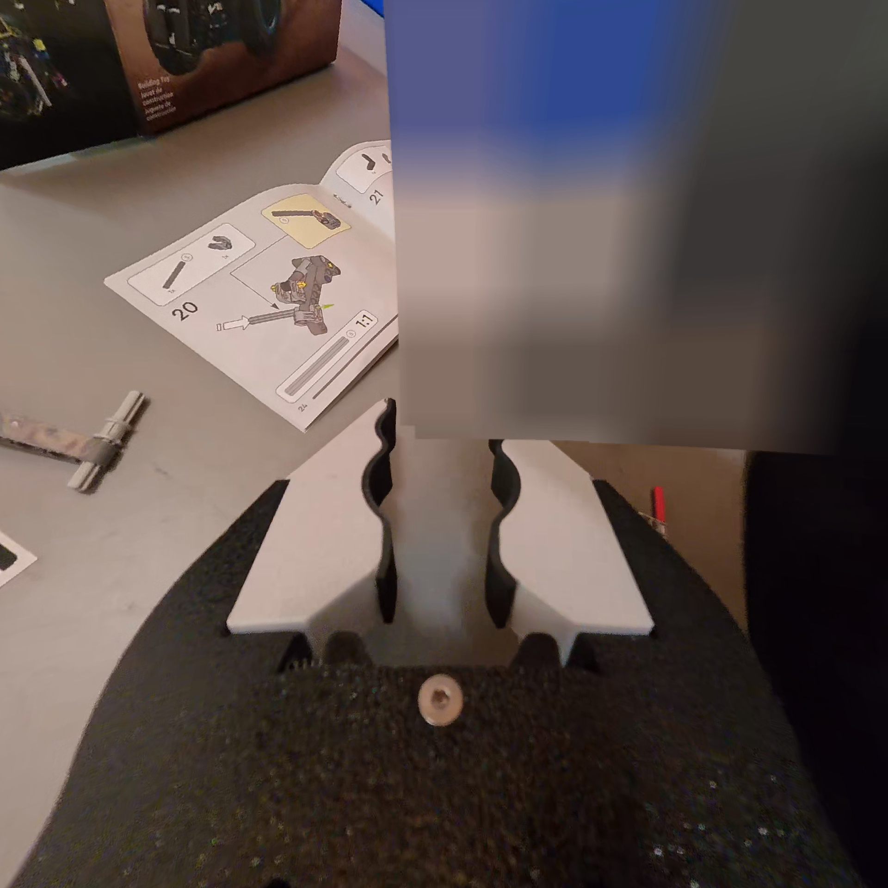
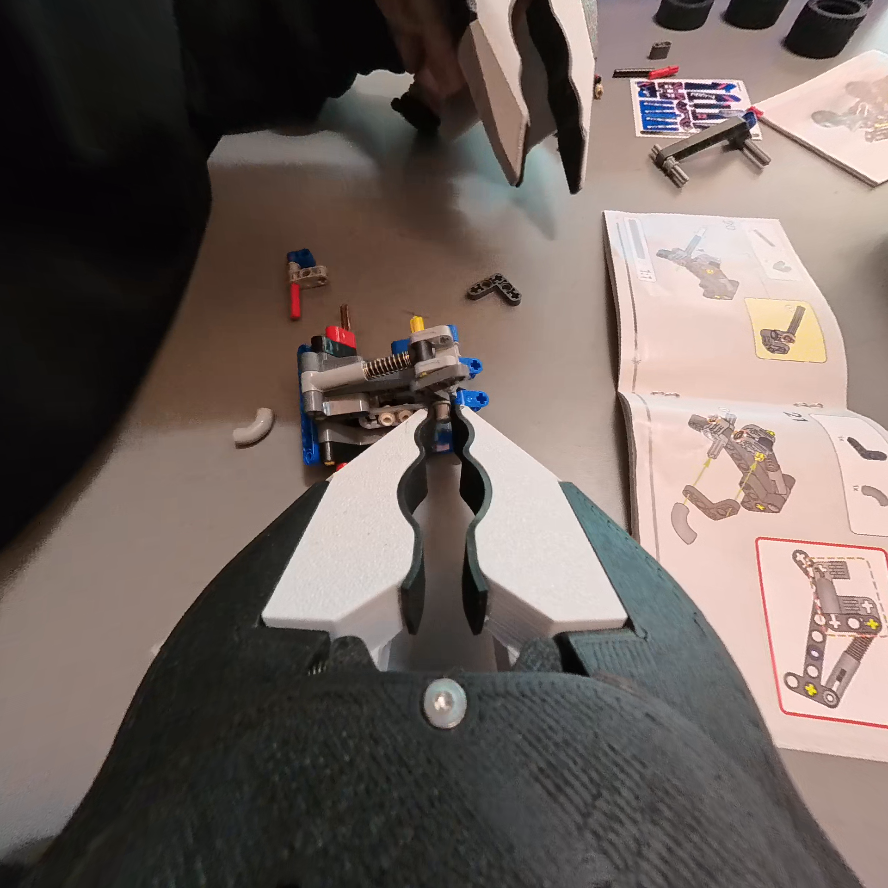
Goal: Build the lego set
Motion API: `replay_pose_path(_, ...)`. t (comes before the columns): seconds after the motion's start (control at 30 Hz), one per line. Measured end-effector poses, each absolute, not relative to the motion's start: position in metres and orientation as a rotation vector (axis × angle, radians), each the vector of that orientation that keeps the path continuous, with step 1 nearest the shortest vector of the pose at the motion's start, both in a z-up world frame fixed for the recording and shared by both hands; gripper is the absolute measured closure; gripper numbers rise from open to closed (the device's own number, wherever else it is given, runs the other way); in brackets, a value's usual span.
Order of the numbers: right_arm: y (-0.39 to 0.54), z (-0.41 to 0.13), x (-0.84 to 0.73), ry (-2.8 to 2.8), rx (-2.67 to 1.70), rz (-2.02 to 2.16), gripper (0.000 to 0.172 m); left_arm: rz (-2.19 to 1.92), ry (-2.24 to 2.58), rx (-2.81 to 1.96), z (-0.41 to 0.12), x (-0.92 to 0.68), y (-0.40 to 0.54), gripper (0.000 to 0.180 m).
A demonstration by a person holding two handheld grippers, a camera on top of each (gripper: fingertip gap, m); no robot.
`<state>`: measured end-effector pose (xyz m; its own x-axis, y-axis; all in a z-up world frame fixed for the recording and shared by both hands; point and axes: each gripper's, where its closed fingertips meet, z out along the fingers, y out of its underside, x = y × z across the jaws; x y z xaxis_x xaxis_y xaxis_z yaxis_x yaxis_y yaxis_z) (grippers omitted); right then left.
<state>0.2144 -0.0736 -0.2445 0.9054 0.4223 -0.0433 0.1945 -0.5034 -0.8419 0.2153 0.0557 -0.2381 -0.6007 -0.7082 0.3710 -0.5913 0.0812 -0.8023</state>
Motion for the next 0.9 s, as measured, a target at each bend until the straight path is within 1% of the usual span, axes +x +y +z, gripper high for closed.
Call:
replay_pose_path(0.23, -0.076, -0.243, 0.211, -0.470, -2.093, 0.320, 0.167, -1.617, 2.251, -1.353, -0.237, 0.213, 0.050, 0.149)
replay_pose_path(0.37, -0.075, -0.245, 0.211, -0.464, -2.108, 0.332, 0.167, -1.744, 2.338, -1.200, -0.227, 0.201, 0.022, 0.149)
replay_pose_path(0.6, -0.075, -0.247, 0.211, -0.470, -2.121, 0.317, 0.167, -1.766, 2.439, -0.972, -0.219, 0.192, -0.039, 0.146)
replay_pose_path(0.7, -0.075, -0.247, 0.211, -0.473, -2.120, 0.306, 0.167, -1.739, 2.413, -0.948, -0.214, 0.195, -0.055, 0.146)
replay_pose_path(0.9, -0.075, -0.247, 0.211, -0.481, -2.116, 0.282, 0.167, -1.568, 2.385, -0.942, -0.221, 0.204, -0.072, 0.146)
